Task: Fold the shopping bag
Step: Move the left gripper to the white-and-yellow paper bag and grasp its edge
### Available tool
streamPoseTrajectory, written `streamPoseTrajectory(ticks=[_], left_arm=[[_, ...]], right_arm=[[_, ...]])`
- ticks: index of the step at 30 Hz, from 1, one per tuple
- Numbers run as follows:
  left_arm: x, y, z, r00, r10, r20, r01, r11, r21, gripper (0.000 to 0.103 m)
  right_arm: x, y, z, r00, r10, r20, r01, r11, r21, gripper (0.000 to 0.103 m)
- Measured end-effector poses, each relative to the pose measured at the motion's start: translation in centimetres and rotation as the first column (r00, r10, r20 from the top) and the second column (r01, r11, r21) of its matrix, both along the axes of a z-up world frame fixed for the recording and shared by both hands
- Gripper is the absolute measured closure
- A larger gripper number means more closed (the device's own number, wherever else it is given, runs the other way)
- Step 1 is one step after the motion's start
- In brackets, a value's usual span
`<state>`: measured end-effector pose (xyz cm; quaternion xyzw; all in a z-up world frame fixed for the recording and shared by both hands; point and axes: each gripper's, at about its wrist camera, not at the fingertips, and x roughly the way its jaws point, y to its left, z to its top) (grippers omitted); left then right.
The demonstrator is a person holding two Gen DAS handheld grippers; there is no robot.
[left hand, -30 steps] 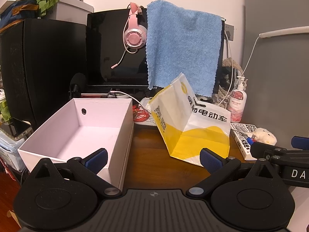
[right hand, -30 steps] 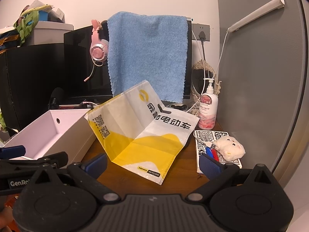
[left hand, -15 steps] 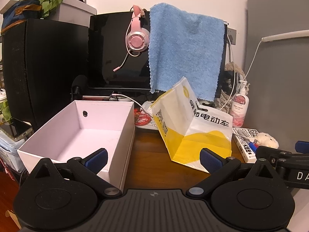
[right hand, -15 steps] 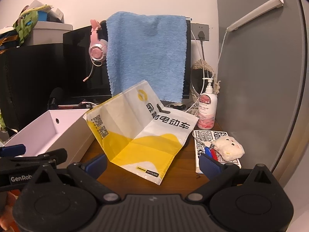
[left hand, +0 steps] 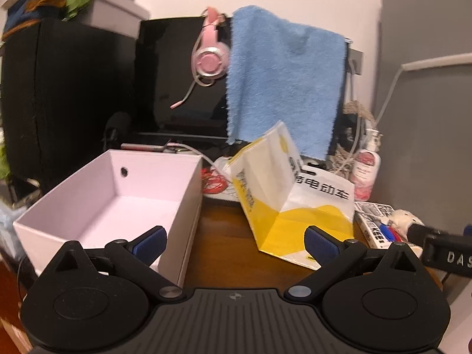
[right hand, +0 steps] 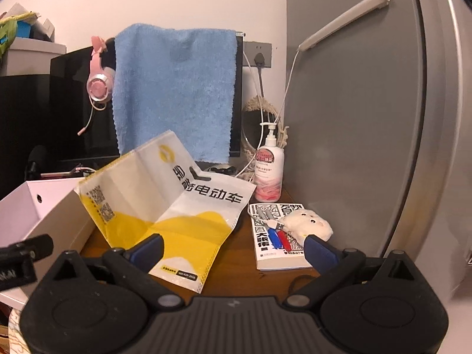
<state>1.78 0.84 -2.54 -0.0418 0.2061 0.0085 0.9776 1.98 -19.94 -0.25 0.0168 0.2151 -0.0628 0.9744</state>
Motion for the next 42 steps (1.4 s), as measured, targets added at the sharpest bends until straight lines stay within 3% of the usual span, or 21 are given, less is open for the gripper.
streamPoseTrajectory(ticks=[7, 11, 16, 21, 25, 29, 35, 39, 42], left_arm=[[-0.2, -0.9, -0.9, 0.998, 0.060, 0.026, -0.061, 0.996, 0.072, 0.000], [-0.1, -1.1, -1.4, 0.999, -0.001, 0.039, -0.002, 0.996, 0.093, 0.000], [0.5, -0.4, -2.1, 0.999, -0.049, 0.009, 0.049, 0.999, 0.005, 0.000], [0.8, -0.9, -2.4, 0.992, -0.119, 0.029, 0.120, 0.991, -0.051, 0.000], [1.5, -0.7, -2.2, 0.976, -0.193, 0.101, 0.209, 0.959, -0.190, 0.000], [3.5, -0.7, -2.2, 0.979, -0.163, 0.122, 0.189, 0.949, -0.251, 0.000], [7.3, -1.9, -2.7, 0.983, -0.137, 0.120, 0.157, 0.971, -0.178, 0.006], [10.5, -2.4, -3.5, 0.993, -0.092, 0.075, 0.103, 0.982, -0.159, 0.025], [12.6, -2.4, -4.3, 0.998, -0.046, 0.049, 0.054, 0.984, -0.169, 0.026]], right_arm=[[0.8, -1.1, -1.3, 0.999, -0.022, -0.027, 0.022, 1.000, 0.017, 0.001], [0.7, -1.7, -1.9, 1.000, -0.018, -0.011, 0.018, 0.999, 0.031, 0.000], [0.6, -2.4, -2.7, 1.000, -0.014, 0.010, 0.013, 0.999, 0.048, 0.000], [0.4, -2.9, -3.5, 0.999, -0.011, 0.042, 0.009, 0.999, 0.041, 0.000], [-0.9, -3.4, -4.5, 0.983, 0.083, 0.164, -0.097, 0.992, 0.084, 0.000], [-1.6, -5.1, -5.7, 0.950, 0.192, 0.248, -0.239, 0.955, 0.174, 0.000], [-1.2, -6.7, -7.0, 0.936, 0.224, 0.273, -0.276, 0.946, 0.172, 0.000], [-0.4, -6.9, -7.6, 0.936, 0.224, 0.273, -0.272, 0.950, 0.152, 0.000], [-0.2, -7.2, -8.1, 0.932, 0.234, 0.278, -0.285, 0.945, 0.160, 0.001]])
